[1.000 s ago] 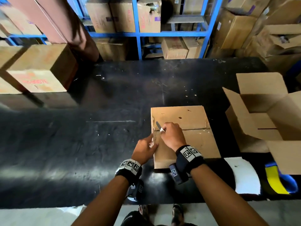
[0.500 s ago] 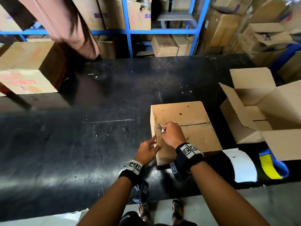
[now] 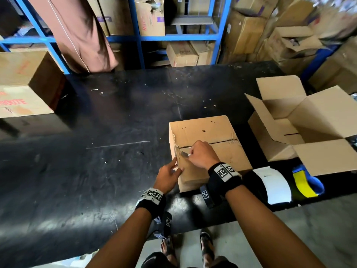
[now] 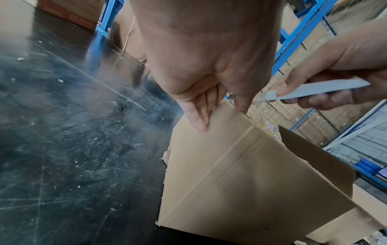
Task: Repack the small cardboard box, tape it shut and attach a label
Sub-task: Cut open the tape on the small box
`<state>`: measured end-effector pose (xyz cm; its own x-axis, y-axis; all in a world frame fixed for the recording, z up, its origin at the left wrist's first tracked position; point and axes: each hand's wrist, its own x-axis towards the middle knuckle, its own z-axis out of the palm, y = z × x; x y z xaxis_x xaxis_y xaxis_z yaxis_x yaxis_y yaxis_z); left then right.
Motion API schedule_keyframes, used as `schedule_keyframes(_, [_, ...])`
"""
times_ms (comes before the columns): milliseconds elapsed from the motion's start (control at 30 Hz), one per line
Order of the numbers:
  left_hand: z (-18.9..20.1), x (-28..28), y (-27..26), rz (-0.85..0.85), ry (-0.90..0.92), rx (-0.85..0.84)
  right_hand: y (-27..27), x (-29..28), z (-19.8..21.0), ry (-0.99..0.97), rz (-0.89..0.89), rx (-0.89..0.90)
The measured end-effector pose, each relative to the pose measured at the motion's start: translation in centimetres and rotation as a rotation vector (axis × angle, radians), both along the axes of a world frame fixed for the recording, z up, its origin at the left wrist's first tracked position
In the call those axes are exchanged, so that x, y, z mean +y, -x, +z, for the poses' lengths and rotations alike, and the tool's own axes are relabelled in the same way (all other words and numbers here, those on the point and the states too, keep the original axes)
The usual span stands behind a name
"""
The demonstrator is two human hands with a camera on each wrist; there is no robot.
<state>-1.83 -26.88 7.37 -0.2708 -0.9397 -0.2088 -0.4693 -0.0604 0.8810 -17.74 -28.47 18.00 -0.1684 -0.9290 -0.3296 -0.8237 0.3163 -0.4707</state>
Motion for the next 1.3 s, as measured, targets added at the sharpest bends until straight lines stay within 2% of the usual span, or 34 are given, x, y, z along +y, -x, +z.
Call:
schedule_keyframes(133, [0.2,0.0,0.0,0.006,-0.009,-0.049,2.3,1.2,0.2,0.038,-0.044,-0.012])
schedule_keyframes(267, [1.9,0.4,1.5,0.012,0.189,-0.168,7.7,3.0,-0.1,0.120,-0.158,-0.062])
schedule_keyframes(433, [1.6,1.1,5.6,-0.118,0.409,-0.468,16.8,5.9,-1.1,0.226,-0.353,-0.111])
schedule_keyframes(533, [1.3,1.7,8.3,-0.170,0.476,-0.576,21.6,7.8,-3.3,0.218,-0.437,-0.088])
schedule_keyframes(667, [0.2,3.0,10.0,-0.166,0.460,-0.706,25.5,10.2,-8.2,0.148,-0.508,-0.131])
schedule_keyframes(800, [0.0,2.8,10.0,-0.138,0.465,-0.766,26.4,11.3,-13.3,0.063,-0.536,-0.194])
schedule_keyframes(967, [-0.1,2.9,10.0,-0.166,0.433,-0.814,25.1,11.8,-18.0,-0.098,-0.380,-0.175])
schedule_keyframes(1167, [0.3,2.7,9.8,-0.163,0.383,-0.800,24.6,11.5,-19.2,-0.157,-0.279,-0.152])
schedule_keyframes(1300, [0.2,2.6,9.7,-0.147,0.383,-0.734,24.9,11.0,-17.5,-0.125,-0.264,-0.118])
